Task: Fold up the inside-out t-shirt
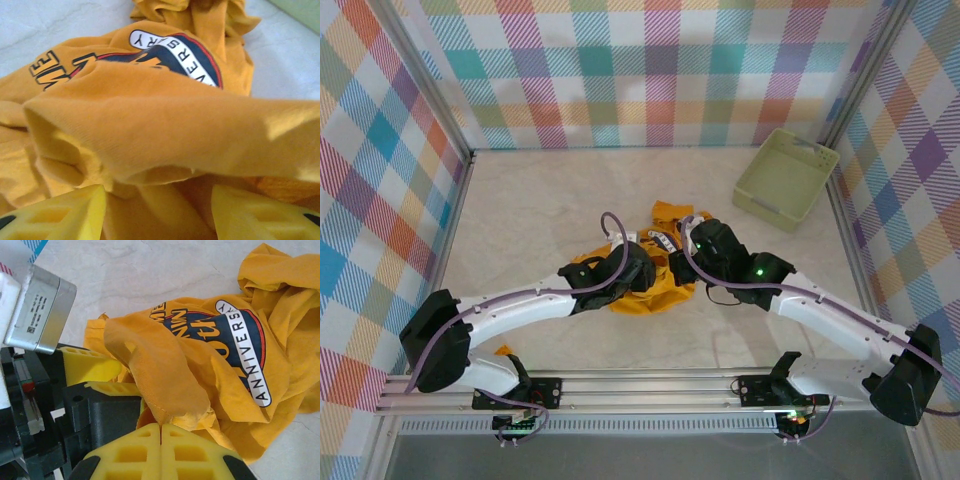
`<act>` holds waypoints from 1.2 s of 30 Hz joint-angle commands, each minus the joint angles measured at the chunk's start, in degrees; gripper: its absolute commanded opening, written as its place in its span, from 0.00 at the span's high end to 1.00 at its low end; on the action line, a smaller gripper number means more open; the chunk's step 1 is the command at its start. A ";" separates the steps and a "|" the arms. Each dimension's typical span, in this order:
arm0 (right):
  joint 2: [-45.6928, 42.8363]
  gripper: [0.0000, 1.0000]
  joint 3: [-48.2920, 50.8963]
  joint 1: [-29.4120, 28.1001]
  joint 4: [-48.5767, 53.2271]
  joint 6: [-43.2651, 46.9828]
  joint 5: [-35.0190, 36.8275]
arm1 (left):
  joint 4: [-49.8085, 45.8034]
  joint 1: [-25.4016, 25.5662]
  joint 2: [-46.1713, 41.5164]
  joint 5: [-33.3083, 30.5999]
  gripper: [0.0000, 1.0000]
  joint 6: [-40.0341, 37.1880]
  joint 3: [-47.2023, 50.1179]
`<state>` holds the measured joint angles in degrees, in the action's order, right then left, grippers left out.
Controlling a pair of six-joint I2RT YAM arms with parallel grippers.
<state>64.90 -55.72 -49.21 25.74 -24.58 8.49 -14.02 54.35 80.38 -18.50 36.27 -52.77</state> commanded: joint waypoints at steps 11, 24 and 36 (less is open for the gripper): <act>-0.74 1.00 0.27 -0.79 -2.35 1.40 -0.66 | 6.02 -2.89 3.66 4.13 0.49 3.07 -1.28; 0.59 1.00 0.62 -1.83 -2.44 2.17 -0.15 | 7.01 -4.01 4.11 4.35 0.63 2.07 -1.85; 1.31 1.00 -0.15 -2.10 0.14 0.88 6.45 | 6.15 -4.33 3.99 3.83 0.90 1.49 -1.57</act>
<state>65.65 -55.68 -50.89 25.39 -23.11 11.00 -7.33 50.68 83.96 -14.15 38.13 -53.21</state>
